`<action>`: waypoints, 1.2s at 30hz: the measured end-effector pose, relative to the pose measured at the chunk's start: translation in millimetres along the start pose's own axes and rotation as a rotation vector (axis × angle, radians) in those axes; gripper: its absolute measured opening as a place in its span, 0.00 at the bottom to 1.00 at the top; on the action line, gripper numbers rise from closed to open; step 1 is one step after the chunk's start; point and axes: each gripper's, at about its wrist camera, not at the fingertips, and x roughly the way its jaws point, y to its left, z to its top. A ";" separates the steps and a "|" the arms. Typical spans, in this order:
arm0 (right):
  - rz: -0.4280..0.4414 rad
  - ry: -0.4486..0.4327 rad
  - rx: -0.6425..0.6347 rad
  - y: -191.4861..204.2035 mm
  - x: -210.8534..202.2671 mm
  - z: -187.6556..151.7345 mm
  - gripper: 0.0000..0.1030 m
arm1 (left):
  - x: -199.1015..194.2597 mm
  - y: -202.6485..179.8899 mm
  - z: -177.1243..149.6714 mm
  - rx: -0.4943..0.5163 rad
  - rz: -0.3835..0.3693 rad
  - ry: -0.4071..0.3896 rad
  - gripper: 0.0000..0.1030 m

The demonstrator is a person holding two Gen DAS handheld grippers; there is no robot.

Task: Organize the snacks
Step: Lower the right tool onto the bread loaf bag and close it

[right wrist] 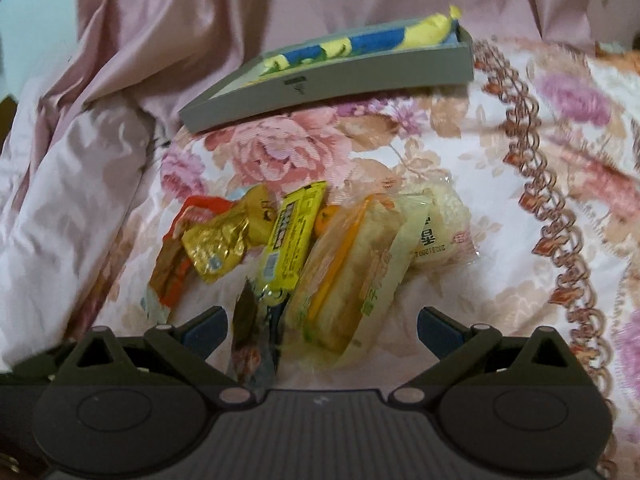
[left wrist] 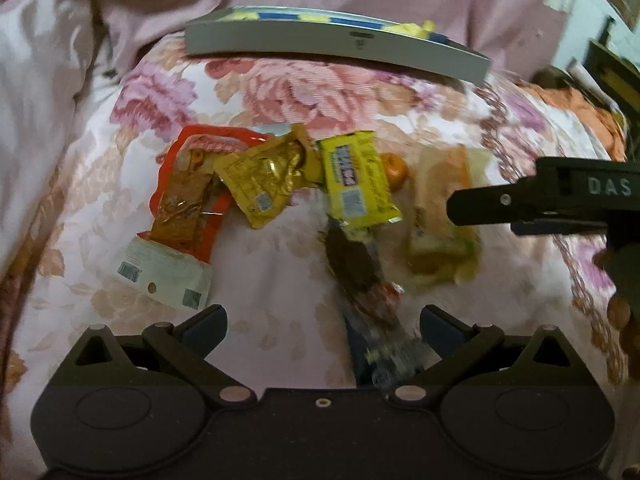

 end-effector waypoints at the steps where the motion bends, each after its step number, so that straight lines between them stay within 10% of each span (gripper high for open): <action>1: 0.014 0.004 0.016 -3.4 4.1 2.6 1.00 | 4.8 1.0 2.4 -0.017 -0.003 0.002 0.99; 11: 0.040 0.024 0.160 -20.4 35.3 25.9 0.95 | 39.3 -23.6 12.0 0.062 -0.081 0.032 0.99; 29: 0.042 0.088 0.290 -38.6 41.6 20.6 0.66 | 37.2 10.1 8.3 -0.115 -0.111 0.031 0.61; 36: 0.029 0.086 0.279 -39.1 34.4 19.7 0.65 | 44.3 10.1 12.2 -0.164 -0.165 0.022 0.81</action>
